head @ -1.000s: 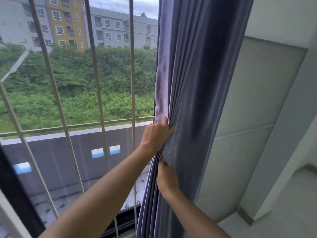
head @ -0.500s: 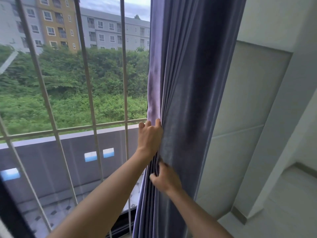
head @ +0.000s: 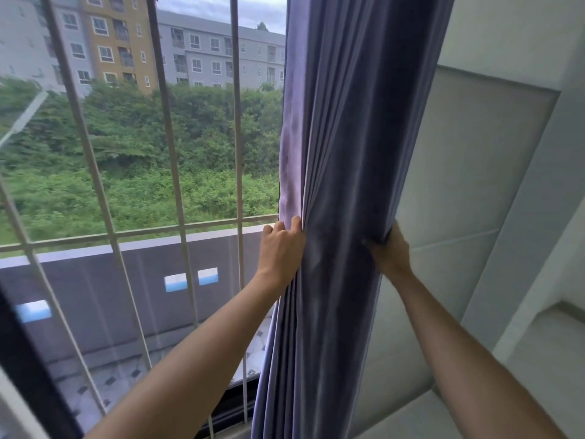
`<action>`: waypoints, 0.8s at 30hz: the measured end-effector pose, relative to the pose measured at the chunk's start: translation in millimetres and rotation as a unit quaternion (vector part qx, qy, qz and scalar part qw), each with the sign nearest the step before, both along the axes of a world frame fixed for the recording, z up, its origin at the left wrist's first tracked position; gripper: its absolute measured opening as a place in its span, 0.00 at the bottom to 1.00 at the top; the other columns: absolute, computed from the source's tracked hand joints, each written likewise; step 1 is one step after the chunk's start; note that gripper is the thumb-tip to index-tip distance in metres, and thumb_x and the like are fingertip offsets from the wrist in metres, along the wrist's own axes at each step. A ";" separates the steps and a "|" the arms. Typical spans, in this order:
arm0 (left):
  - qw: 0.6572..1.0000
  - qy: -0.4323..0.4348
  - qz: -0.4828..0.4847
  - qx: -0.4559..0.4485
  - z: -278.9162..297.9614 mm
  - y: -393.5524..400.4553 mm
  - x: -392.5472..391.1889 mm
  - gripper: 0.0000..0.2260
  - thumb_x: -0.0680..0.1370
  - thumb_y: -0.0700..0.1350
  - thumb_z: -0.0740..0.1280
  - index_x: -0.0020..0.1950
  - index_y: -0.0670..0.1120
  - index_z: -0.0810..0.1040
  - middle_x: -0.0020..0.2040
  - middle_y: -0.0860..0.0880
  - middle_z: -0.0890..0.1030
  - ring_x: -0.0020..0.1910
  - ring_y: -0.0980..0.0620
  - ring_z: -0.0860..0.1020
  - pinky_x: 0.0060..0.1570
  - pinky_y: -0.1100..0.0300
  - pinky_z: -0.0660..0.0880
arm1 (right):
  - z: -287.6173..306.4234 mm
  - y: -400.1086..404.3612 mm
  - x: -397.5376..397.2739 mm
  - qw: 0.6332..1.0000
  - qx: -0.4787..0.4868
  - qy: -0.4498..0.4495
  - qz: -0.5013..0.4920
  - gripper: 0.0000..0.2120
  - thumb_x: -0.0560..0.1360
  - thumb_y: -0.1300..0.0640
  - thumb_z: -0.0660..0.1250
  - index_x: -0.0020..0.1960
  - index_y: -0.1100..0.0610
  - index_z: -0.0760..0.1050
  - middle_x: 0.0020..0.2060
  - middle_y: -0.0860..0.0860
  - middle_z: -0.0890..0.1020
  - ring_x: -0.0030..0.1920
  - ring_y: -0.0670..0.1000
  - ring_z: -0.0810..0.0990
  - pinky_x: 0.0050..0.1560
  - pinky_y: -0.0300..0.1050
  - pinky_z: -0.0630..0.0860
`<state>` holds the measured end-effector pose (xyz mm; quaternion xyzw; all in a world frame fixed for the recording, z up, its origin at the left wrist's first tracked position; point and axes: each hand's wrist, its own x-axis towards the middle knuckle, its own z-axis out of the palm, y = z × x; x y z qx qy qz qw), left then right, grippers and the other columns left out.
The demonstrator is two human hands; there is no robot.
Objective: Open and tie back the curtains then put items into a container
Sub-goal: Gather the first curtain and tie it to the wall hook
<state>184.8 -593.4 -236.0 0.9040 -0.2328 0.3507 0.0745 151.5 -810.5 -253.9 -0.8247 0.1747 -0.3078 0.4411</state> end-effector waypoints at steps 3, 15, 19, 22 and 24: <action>1.000 0.007 -0.009 -0.009 -1.3 1.2 1.1 0.14 0.54 0.34 0.82 0.32 0.39 0.78 0.23 0.47 0.66 0.20 0.47 0.71 0.23 0.57 0.74 | -38.9 33.7 1.2 0.997 -0.054 0.053 0.007 0.13 0.74 0.62 0.65 0.58 0.62 0.75 0.53 0.61 0.81 0.55 0.60 0.80 0.44 0.39 0.67; 0.968 0.110 -0.175 -0.142 -11.9 -0.6 26.1 0.13 0.83 0.41 0.54 0.65 0.38 0.68 0.63 0.37 0.75 0.54 0.35 0.76 0.50 0.47 0.74 | -115.7 131.3 -6.3 0.963 -0.179 0.183 0.079 0.29 0.78 0.65 0.56 0.77 0.51 0.56 0.53 0.58 0.78 0.49 0.57 0.79 0.46 0.47 0.78; 0.949 0.174 -0.207 -0.161 -7.2 -2.4 18.5 0.18 0.83 0.46 0.50 0.70 0.39 0.62 0.55 0.32 0.78 0.47 0.33 0.78 0.41 0.48 0.74 | -136.8 138.2 -18.9 0.952 -0.167 0.243 0.075 0.19 0.79 0.65 0.55 0.68 0.56 0.68 0.56 0.58 0.75 0.48 0.56 0.79 0.48 0.46 0.79; 0.932 0.213 -0.223 -0.190 -6.7 -6.4 12.6 0.18 0.83 0.49 0.50 0.70 0.40 0.61 0.49 0.34 0.79 0.43 0.35 0.78 0.39 0.52 0.69 | -134.4 142.7 -20.4 0.947 -0.187 0.247 0.083 0.11 0.79 0.64 0.56 0.58 0.59 0.74 0.54 0.58 0.77 0.49 0.56 0.79 0.49 0.46 0.78; 0.913 0.253 -0.233 -0.217 -9.5 -10.4 8.2 0.19 0.82 0.55 0.50 0.67 0.44 0.58 0.50 0.35 0.79 0.43 0.38 0.77 0.42 0.49 0.72 | -132.2 145.1 -20.1 0.944 -0.199 0.248 0.087 0.10 0.79 0.65 0.56 0.57 0.60 0.74 0.55 0.58 0.78 0.51 0.56 0.78 0.48 0.44 0.76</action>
